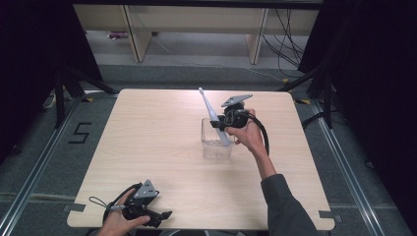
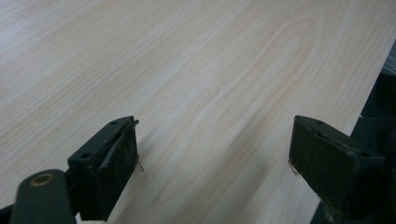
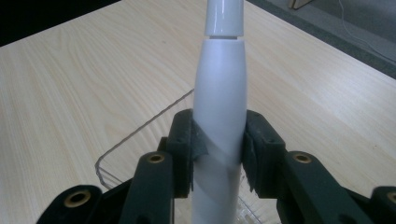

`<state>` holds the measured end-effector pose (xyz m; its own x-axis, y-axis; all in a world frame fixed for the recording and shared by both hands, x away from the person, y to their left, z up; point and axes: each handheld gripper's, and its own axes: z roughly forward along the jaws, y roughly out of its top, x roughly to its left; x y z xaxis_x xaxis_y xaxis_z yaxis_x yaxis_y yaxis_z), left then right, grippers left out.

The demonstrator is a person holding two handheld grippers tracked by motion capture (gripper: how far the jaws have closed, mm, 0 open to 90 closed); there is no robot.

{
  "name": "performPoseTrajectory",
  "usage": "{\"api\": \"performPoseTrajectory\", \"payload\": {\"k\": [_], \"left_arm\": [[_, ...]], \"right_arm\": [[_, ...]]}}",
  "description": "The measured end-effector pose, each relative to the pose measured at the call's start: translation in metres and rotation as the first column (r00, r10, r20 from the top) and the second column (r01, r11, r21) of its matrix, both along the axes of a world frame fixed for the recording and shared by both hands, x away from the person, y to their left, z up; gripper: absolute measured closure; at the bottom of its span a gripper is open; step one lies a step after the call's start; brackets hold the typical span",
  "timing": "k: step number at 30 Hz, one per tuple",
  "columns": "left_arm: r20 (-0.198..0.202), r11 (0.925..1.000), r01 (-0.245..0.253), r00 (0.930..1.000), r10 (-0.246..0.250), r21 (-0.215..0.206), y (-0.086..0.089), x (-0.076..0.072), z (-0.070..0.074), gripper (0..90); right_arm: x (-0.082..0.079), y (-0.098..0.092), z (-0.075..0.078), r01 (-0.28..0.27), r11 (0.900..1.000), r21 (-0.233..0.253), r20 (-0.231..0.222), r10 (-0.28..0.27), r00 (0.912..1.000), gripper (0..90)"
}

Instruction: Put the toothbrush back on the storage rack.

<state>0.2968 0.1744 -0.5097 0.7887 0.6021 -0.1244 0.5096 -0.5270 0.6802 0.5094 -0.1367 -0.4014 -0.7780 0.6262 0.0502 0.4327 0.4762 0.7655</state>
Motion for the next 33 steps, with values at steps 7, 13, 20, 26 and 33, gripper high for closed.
{"api": "performPoseTrajectory", "payload": {"k": [7,13,20,26,33], "left_arm": [[0.005,1.0000,-0.004,1.0000,0.004,0.001,0.000,0.000,0.000,14.9],[0.011,0.9998,0.006,0.9999,-0.006,0.020,0.001,0.000,0.001,14.9],[0.007,1.0000,-0.002,1.0000,0.002,0.002,0.000,0.000,0.000,14.9],[0.006,1.0000,-0.001,1.0000,0.001,0.003,0.000,0.000,0.000,14.9],[0.006,1.0000,-0.002,1.0000,0.002,0.001,0.000,0.000,0.001,14.9]], "right_arm": [[0.000,0.005,-0.004,-0.008,1.000,-0.022,0.001,0.008,1.0000,66.6],[0.001,0.009,-0.008,-0.003,0.999,-0.045,0.000,0.003,1.0000,66.6],[0.001,0.010,-0.017,0.000,0.999,-0.047,-0.005,0.000,1.0000,66.6],[0.002,0.011,-0.021,-0.012,0.996,-0.089,-0.013,0.011,0.9999,66.6],[0.003,0.013,-0.025,-0.014,0.995,-0.096,-0.031,0.011,0.9995,66.6]]}}
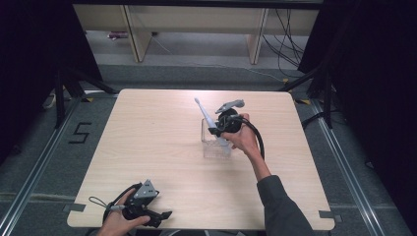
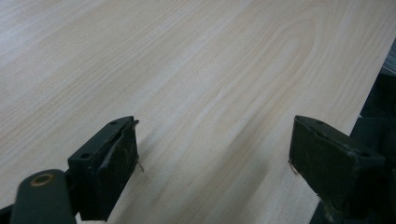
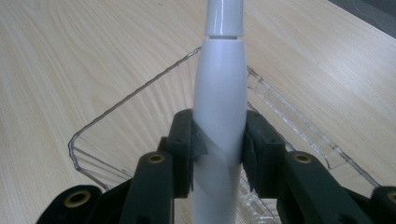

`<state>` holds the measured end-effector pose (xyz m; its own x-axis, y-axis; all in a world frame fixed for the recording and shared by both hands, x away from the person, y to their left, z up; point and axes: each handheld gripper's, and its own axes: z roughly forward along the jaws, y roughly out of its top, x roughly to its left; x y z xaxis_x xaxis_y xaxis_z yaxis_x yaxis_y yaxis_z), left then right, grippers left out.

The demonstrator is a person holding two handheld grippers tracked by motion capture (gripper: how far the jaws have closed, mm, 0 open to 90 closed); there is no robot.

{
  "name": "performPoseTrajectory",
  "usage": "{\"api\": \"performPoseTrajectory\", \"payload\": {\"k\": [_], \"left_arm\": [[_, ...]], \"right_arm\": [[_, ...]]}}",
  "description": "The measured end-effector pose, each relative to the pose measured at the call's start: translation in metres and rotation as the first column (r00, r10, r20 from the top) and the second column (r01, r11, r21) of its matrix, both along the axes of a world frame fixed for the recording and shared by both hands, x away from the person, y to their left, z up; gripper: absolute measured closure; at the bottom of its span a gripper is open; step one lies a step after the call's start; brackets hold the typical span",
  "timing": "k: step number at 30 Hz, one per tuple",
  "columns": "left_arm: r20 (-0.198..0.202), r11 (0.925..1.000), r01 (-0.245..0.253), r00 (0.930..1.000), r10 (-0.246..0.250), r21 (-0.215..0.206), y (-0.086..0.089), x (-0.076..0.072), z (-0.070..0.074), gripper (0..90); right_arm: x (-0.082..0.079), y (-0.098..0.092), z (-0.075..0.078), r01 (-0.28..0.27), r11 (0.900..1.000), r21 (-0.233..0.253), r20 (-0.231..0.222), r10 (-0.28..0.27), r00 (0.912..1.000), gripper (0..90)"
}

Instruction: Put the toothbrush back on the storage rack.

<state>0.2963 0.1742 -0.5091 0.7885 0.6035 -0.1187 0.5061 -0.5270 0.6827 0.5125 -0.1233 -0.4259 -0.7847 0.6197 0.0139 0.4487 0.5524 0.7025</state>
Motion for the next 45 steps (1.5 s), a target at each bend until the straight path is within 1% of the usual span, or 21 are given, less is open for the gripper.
{"api": "performPoseTrajectory", "payload": {"k": [2,4,5,10,11,15,17,19,20,21,25,26,27,28,29,33,35,36,39,42,45], "left_arm": [[0.000,1.0000,0.000,1.0000,0.000,0.001,0.000,0.000,0.000,14.9],[0.001,1.0000,0.001,1.0000,-0.001,0.002,0.000,0.000,0.000,14.9],[0.001,1.0000,0.001,1.0000,-0.001,0.001,0.000,0.000,0.000,14.9],[0.001,1.0000,0.002,1.0000,-0.002,0.002,0.000,0.000,0.000,14.9],[0.000,1.0000,0.001,1.0000,-0.001,0.001,0.000,0.000,0.000,14.9],[0.000,1.0000,0.001,1.0000,-0.001,0.001,0.000,0.000,0.000,14.9],[0.000,1.0000,0.003,1.0000,-0.003,0.003,0.000,0.000,0.000,14.9],[0.001,1.0000,0.002,1.0000,-0.002,0.002,0.000,0.000,0.000,14.9],[0.001,1.0000,0.002,1.0000,-0.002,0.002,0.000,0.000,0.000,14.9],[0.008,0.9997,0.006,0.9999,-0.007,0.023,0.001,0.001,0.001,14.9],[0.002,1.0000,0.002,1.0000,-0.002,0.003,0.000,0.000,0.000,14.9],[0.006,0.9998,0.006,1.0000,-0.006,0.021,0.001,0.001,0.001,14.9],[0.000,1.0000,0.000,1.0000,0.000,-0.001,0.000,0.000,0.000,14.9],[0.000,1.0000,0.000,1.0000,0.000,-0.001,0.000,0.000,0.000,14.9],[0.007,0.9996,0.009,0.9999,-0.009,0.025,0.001,0.001,0.001,14.9],[0.007,0.9997,0.007,0.9999,-0.007,0.023,0.001,0.001,0.001,14.9],[0.006,0.9997,0.007,1.0000,-0.007,0.022,0.001,0.001,0.001,14.9],[0.006,0.9997,0.007,1.0000,-0.007,0.022,0.001,0.001,0.001,14.9],[0.008,0.9997,0.009,0.9999,-0.009,0.023,0.001,0.001,0.001,14.9],[0.007,0.9997,0.008,0.9999,-0.008,0.022,0.001,0.001,0.001,14.9],[0.007,0.9997,0.007,1.0000,-0.007,0.022,0.001,0.001,0.001,14.9]], "right_arm": [[0.000,0.001,0.000,0.006,1.000,-0.010,-0.007,-0.006,1.0000,66.6],[0.001,0.002,-0.003,-0.006,1.000,-0.002,0.008,0.006,1.0000,66.6],[0.001,0.001,-0.001,-0.004,1.000,-0.021,0.004,0.005,1.0000,66.6],[0.001,0.004,-0.002,0.000,1.000,-0.024,-0.016,0.000,0.9999,66.5],[0.003,0.005,-0.004,-0.009,1.000,-0.021,0.011,0.009,0.9999,66.5],[0.002,0.006,-0.003,0.005,0.999,-0.036,-0.028,-0.006,0.9996,66.5],[-0.001,0.007,-0.002,0.043,0.998,-0.054,-0.073,-0.047,0.9962,66.5],[0.000,0.009,-0.005,0.034,0.998,-0.052,-0.052,-0.036,0.9980,66.5],[-0.001,0.009,-0.005,0.035,0.998,-0.043,-0.063,-0.038,0.9973,66.4],[0.002,0.009,-0.006,0.008,0.999,-0.037,-0.033,-0.009,0.9994,66.5],[0.003,0.007,-0.006,0.012,0.999,-0.038,-0.039,-0.013,0.9991,66.4],[0.004,0.006,-0.006,-0.011,0.999,-0.053,-0.034,0.009,0.9994,66.4],[0.002,0.007,-0.005,0.009,0.998,-0.056,-0.065,-0.012,0.9978,66.4],[0.002,0.007,-0.005,0.009,0.998,-0.056,-0.065,-0.012,0.9978,66.4],[0.004,0.007,-0.006,-0.011,0.998,-0.057,-0.042,0.008,0.9991,66.3],[0.004,0.009,-0.007,0.011,0.998,-0.063,-0.071,-0.015,0.9974,66.3],[0.004,0.010,-0.009,0.004,0.999,-0.051,-0.065,-0.007,0.9979,66.2],[0.003,0.011,-0.009,0.017,0.999,-0.044,-0.086,-0.021,0.9961,66.2],[0.006,0.010,-0.009,-0.007,0.998,-0.062,-0.052,0.004,0.9986,66.1],[0.004,0.010,-0.010,0.011,0.999,-0.037,-0.076,-0.013,0.9970,65.2],[0.003,0.008,-0.007,0.017,0.999,-0.042,-0.082,-0.021,0.9964,63.5]]}}
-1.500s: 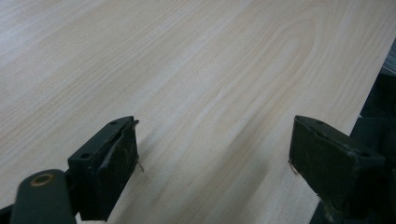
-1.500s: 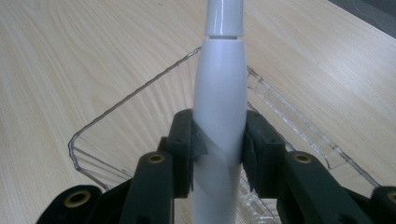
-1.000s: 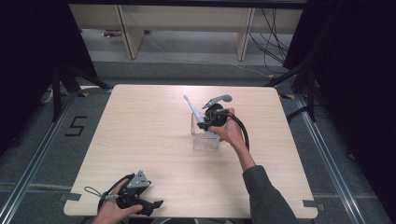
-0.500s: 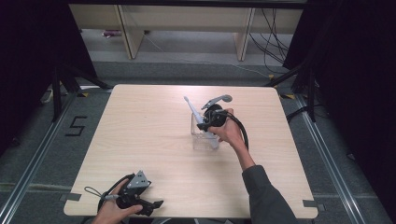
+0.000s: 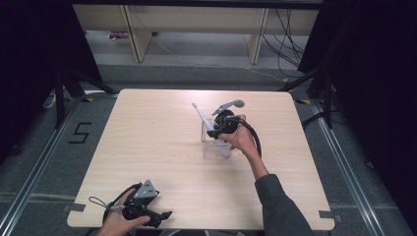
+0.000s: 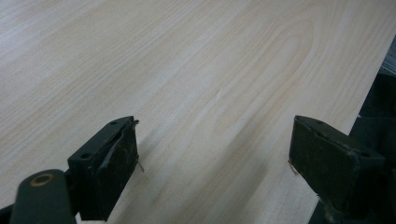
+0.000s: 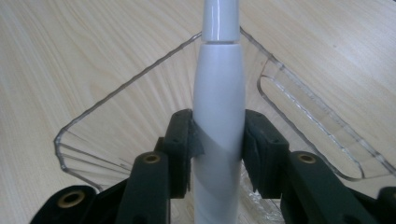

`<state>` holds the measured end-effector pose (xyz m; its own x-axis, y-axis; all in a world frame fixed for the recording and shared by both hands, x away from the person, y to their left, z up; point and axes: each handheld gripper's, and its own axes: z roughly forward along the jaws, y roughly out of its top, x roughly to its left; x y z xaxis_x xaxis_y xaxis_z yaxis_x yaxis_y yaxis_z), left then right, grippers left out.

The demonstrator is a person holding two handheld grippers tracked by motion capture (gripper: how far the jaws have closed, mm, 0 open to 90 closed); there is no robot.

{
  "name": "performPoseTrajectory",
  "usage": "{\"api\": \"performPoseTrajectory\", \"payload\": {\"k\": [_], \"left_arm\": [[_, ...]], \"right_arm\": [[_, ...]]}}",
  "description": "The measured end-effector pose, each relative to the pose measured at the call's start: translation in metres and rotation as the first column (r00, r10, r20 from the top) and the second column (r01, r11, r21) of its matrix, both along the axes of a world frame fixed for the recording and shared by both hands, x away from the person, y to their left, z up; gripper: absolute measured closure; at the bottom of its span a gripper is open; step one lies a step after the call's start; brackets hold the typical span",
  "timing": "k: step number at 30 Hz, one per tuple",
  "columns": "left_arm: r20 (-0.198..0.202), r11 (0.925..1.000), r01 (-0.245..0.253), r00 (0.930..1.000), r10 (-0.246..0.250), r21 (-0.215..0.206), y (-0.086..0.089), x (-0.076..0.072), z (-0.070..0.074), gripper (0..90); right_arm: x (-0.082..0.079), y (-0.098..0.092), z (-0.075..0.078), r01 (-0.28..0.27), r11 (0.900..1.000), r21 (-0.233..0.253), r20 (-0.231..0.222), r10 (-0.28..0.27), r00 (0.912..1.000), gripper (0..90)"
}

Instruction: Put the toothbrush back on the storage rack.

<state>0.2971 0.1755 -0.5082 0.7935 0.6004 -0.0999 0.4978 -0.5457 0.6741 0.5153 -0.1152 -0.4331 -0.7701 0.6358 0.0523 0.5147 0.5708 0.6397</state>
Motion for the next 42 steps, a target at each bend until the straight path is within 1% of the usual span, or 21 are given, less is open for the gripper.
{"api": "performPoseTrajectory", "payload": {"k": [2,5,7,10,11,12,14,15,17,18,19,21,24,26,27,28,30,31,32,34,42], "left_arm": [[-0.007,0.9998,-0.005,1.0000,0.005,-0.021,-0.001,-0.001,-0.001,14.9],[-0.005,1.0000,-0.002,1.0000,0.002,-0.008,-0.001,0.000,-0.001,14.9],[-0.009,0.9998,-0.009,0.9999,0.008,-0.018,-0.002,-0.001,-0.001,14.8],[-0.006,1.0000,0.000,1.0000,0.000,-0.008,-0.001,0.000,-0.001,14.9],[-0.006,1.0000,0.000,1.0000,0.000,-0.008,-0.001,0.000,-0.001,14.9],[-0.008,0.9998,-0.008,0.9999,0.008,-0.020,-0.001,-0.001,-0.001,14.9],[-0.008,0.9998,-0.009,0.9999,0.009,-0.020,-0.002,-0.001,-0.001,14.9],[-0.008,0.9997,-0.009,0.9999,0.009,-0.021,-0.002,-0.001,-0.001,14.9],[-0.008,0.9997,-0.009,0.9999,0.009,-0.021,-0.002,-0.001,-0.001,14.9],[-0.008,0.9997,-0.009,0.9999,0.009,-0.021,-0.002,-0.001,-0.001,14.9],[-0.008,0.9998,-0.009,0.9999,0.009,-0.020,-0.002,-0.001,-0.001,14.9],[-0.009,0.9997,-0.010,0.9999,0.009,-0.021,-0.001,-0.001,-0.001,14.9],[-0.008,0.9998,-0.009,0.9999,0.009,-0.020,-0.002,-0.001,-0.001,14.9],[-0.008,0.9997,-0.009,0.9999,0.009,-0.020,-0.002,-0.001,-0.001,14.9],[-0.008,0.9998,-0.010,0.9999,0.010,-0.019,-0.001,-0.001,-0.001,14.9],[-0.008,0.9998,-0.010,0.9999,0.010,-0.019,-0.001,-0.001,-0.001,14.9],[-0.007,0.9998,-0.010,0.9999,0.010,-0.019,-0.001,-0.001,-0.001,14.9],[-0.007,0.9998,-0.010,0.9999,0.010,-0.019,-0.001,-0.001,-0.001,14.9],[-0.009,0.9997,-0.009,0.9999,0.009,-0.024,-0.001,0.000,-0.001,14.9],[-0.013,1.0000,-0.007,0.9999,0.007,0.003,0.000,0.001,0.000,14.9],[-0.002,0.9999,-0.011,0.9999,0.011,-0.001,0.000,0.000,-0.001,14.9]], "right_arm": [[0.000,-0.003,0.003,-0.011,1.000,0.012,0.029,0.011,0.9995,61.6],[-0.003,-0.006,0.008,0.006,1.000,0.016,0.016,-0.006,0.9999,60.5],[-0.004,-0.009,0.010,-0.005,1.000,0.024,0.042,0.004,0.9991,59.2],[-0.007,-0.012,0.016,-0.005,0.998,0.064,0.039,0.002,0.9992,57.2],[-0.010,-0.012,0.017,0.027,0.997,0.071,0.038,-0.030,0.9989,57.0],[-0.008,-0.015,0.019,-0.014,0.998,0.061,0.066,0.010,0.9978,56.3],[-0.010,-0.016,0.021,-0.014,0.998,0.065,0.072,0.009,0.9973,55.9],[-0.013,-0.016,0.024,0.005,0.996,0.085,0.055,-0.010,0.9984,54.1],[-0.013,-0.017,0.024,0.008,0.996,0.090,0.076,-0.015,0.9970,53.1],[-0.016,-0.017,0.027,0.019,0.996,0.083,0.053,-0.023,0.9983,52.1],[-0.016,-0.019,0.029,0.004,0.997,0.080,0.082,-0.011,0.9966,50.1],[-0.019,-0.019,0.030,0.020,0.996,0.090,0.063,-0.025,0.9977,49.5],[-0.021,-0.023,0.034,-0.006,0.995,0.103,0.112,-0.005,0.9937,46.2],[-0.023,-0.022,0.035,0.007,0.993,0.122,0.116,-0.021,0.9931,46.2],[-0.027,-0.024,0.040,-0.012,0.994,0.109,0.107,0.000,0.9943,45.6],[-0.027,-0.025,0.041,-0.020,0.995,0.102,0.126,0.007,0.9920,44.9],[-0.032,-0.025,0.043,0.004,0.994,0.112,0.110,-0.016,0.9938,43.7],[-0.031,-0.025,0.042,-0.017,0.993,0.119,0.144,0.000,0.9896,43.3],[-0.032,-0.026,0.044,-0.018,0.994,0.106,0.128,0.004,0.9918,43.0],[-0.034,-0.025,0.045,-0.018,0.994,0.110,0.120,0.004,0.9927,41.7],[-0.041,-0.029,0.045,0.011,0.992,0.123,0.153,-0.030,0.9878,37.0]]}}
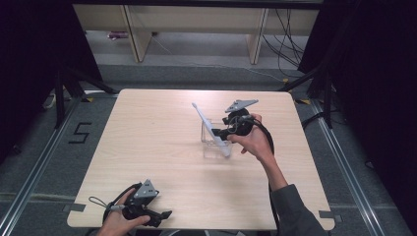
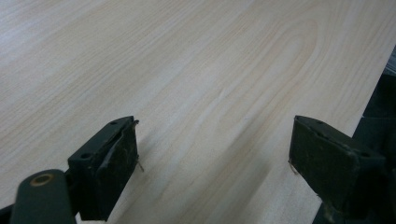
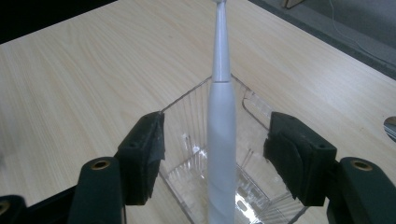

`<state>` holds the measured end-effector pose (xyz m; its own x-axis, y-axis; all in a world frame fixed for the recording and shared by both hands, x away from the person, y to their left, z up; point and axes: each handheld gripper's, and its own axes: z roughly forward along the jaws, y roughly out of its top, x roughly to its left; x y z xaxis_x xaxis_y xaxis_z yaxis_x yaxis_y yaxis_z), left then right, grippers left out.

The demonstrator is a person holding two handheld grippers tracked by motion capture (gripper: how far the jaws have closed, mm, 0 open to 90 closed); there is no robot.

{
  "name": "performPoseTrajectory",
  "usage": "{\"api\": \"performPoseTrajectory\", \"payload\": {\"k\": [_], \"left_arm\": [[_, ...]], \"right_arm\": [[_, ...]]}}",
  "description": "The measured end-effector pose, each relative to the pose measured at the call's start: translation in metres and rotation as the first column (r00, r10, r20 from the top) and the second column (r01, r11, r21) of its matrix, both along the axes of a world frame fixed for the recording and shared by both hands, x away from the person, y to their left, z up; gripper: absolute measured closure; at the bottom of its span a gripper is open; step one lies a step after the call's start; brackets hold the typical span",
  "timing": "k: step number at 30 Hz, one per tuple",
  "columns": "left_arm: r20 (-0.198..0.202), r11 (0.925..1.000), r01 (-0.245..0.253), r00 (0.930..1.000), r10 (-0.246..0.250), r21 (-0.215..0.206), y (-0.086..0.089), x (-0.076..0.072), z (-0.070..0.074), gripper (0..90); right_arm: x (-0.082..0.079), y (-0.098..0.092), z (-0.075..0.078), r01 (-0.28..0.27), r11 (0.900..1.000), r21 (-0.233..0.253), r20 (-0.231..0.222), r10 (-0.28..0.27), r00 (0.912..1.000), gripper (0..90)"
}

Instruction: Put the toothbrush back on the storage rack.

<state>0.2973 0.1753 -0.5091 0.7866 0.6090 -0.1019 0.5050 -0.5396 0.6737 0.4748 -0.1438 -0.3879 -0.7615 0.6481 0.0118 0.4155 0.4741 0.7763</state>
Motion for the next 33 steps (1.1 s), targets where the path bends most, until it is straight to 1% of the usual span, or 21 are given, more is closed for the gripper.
{"api": "performPoseTrajectory", "payload": {"k": [2,3,4,5,8,9,10,13,14,15,16,19,20,21,23,25,29,30,31,32,33], "left_arm": [[-0.003,0.9999,0.000,1.0000,0.000,-0.016,-0.001,-0.001,0.000,14.9],[-0.001,1.0000,0.003,1.0000,-0.003,0.001,0.000,0.000,0.000,14.9],[-0.001,1.0000,-0.004,1.0000,0.004,-0.004,0.000,0.000,0.000,14.9],[0.002,1.0000,0.001,1.0000,-0.001,0.002,0.000,0.000,0.000,14.9],[0.002,1.0000,0.001,1.0000,-0.001,-0.002,0.000,0.000,0.000,14.9],[-0.004,0.9998,-0.002,1.0000,0.002,-0.020,-0.001,-0.001,0.000,14.9],[-0.001,1.0000,-0.006,1.0000,0.006,-0.002,0.000,0.000,0.000,14.9],[0.000,1.0000,0.001,1.0000,-0.001,-0.003,0.000,0.000,0.000,14.9],[-0.003,0.9998,-0.002,1.0000,0.002,-0.020,-0.001,-0.001,0.000,14.9],[0.003,1.0000,0.000,1.0000,0.000,0.000,0.000,0.000,0.000,14.9],[0.003,1.0000,0.000,1.0000,0.000,0.000,0.000,0.000,0.000,14.9],[-0.002,0.9999,-0.001,1.0000,0.001,-0.015,-0.001,-0.001,0.000,14.9],[-0.002,0.9998,-0.002,1.0000,0.002,-0.019,-0.001,-0.001,0.000,14.9],[-0.002,0.9998,-0.003,1.0000,0.003,-0.019,-0.001,-0.001,0.000,14.9],[-0.002,0.9998,-0.003,1.0000,0.003,-0.018,-0.001,-0.001,0.000,14.9],[-0.001,0.9998,-0.002,1.0000,0.002,-0.019,-0.001,-0.001,0.000,14.9],[-0.002,0.9998,0.000,1.0000,-0.001,-0.018,-0.001,-0.001,0.000,14.9],[-0.003,0.9998,-0.002,1.0000,0.002,-0.019,-0.001,-0.001,0.000,14.9],[-0.003,0.9998,-0.002,1.0000,0.002,-0.019,-0.001,-0.001,0.000,14.9],[-0.002,0.9998,-0.002,1.0000,0.002,-0.018,-0.001,-0.001,0.000,14.9],[-0.002,0.9998,-0.002,1.0000,0.002,-0.019,-0.001,-0.001,0.000,14.9]], "right_arm": [[-0.004,-0.004,0.003,0.006,1.000,0.000,-0.011,-0.006,0.9999,35.0],[-0.005,-0.003,0.002,0.008,1.000,0.015,0.003,-0.008,1.0000,34.0],[-0.006,-0.006,0.003,-0.008,1.000,0.003,0.012,0.008,0.9999,33.9],[-0.008,-0.006,0.003,0.007,1.000,0.022,0.012,-0.008,0.9999,33.5],[-0.011,-0.009,0.005,-0.001,1.000,0.006,0.009,0.001,1.0000,32.3],[-0.015,-0.010,0.005,0.002,1.000,0.011,0.003,-0.002,1.0000,32.1],[-0.015,-0.010,0.004,-0.001,1.000,0.015,0.026,0.001,0.9997,32.0],[-0.019,-0.010,0.005,-0.002,1.000,0.012,0.004,0.002,1.0000,31.8],[-0.021,-0.010,0.005,0.003,1.000,0.015,0.008,-0.003,1.0000,31.7],[-0.024,-0.013,0.005,-0.014,1.000,0.019,0.022,0.013,0.9997,31.6],[-0.025,-0.014,0.005,-0.010,1.000,0.023,0.029,0.010,0.9995,31.4],[-0.029,-0.017,0.004,-0.014,0.999,0.030,0.016,0.014,0.9998,31.2],[-0.034,-0.020,0.004,0.000,0.999,0.038,-0.005,0.001,1.0000,30.7],[-0.035,-0.022,0.003,0.006,0.999,0.048,-0.006,-0.006,1.0000,30.6],[-0.036,-0.026,0.001,-0.009,0.999,0.052,0.017,0.009,0.9998,30.5],[-0.038,-0.030,0.001,0.008,0.999,0.040,0.024,-0.009,0.9997,29.9],[-0.041,-0.033,0.002,0.019,0.999,0.043,0.016,-0.020,0.9997,29.9],[-0.041,-0.035,0.002,0.014,0.999,0.039,0.027,-0.015,0.9995,29.9],[-0.045,-0.034,0.003,0.040,0.998,0.052,-0.014,-0.039,0.9991,29.9],[-0.043,-0.036,0.002,0.010,0.999,0.044,0.021,-0.011,0.9997,29.9],[-0.044,-0.036,0.002,0.012,0.999,0.051,0.035,-0.013,0.9993,29.9]]}}
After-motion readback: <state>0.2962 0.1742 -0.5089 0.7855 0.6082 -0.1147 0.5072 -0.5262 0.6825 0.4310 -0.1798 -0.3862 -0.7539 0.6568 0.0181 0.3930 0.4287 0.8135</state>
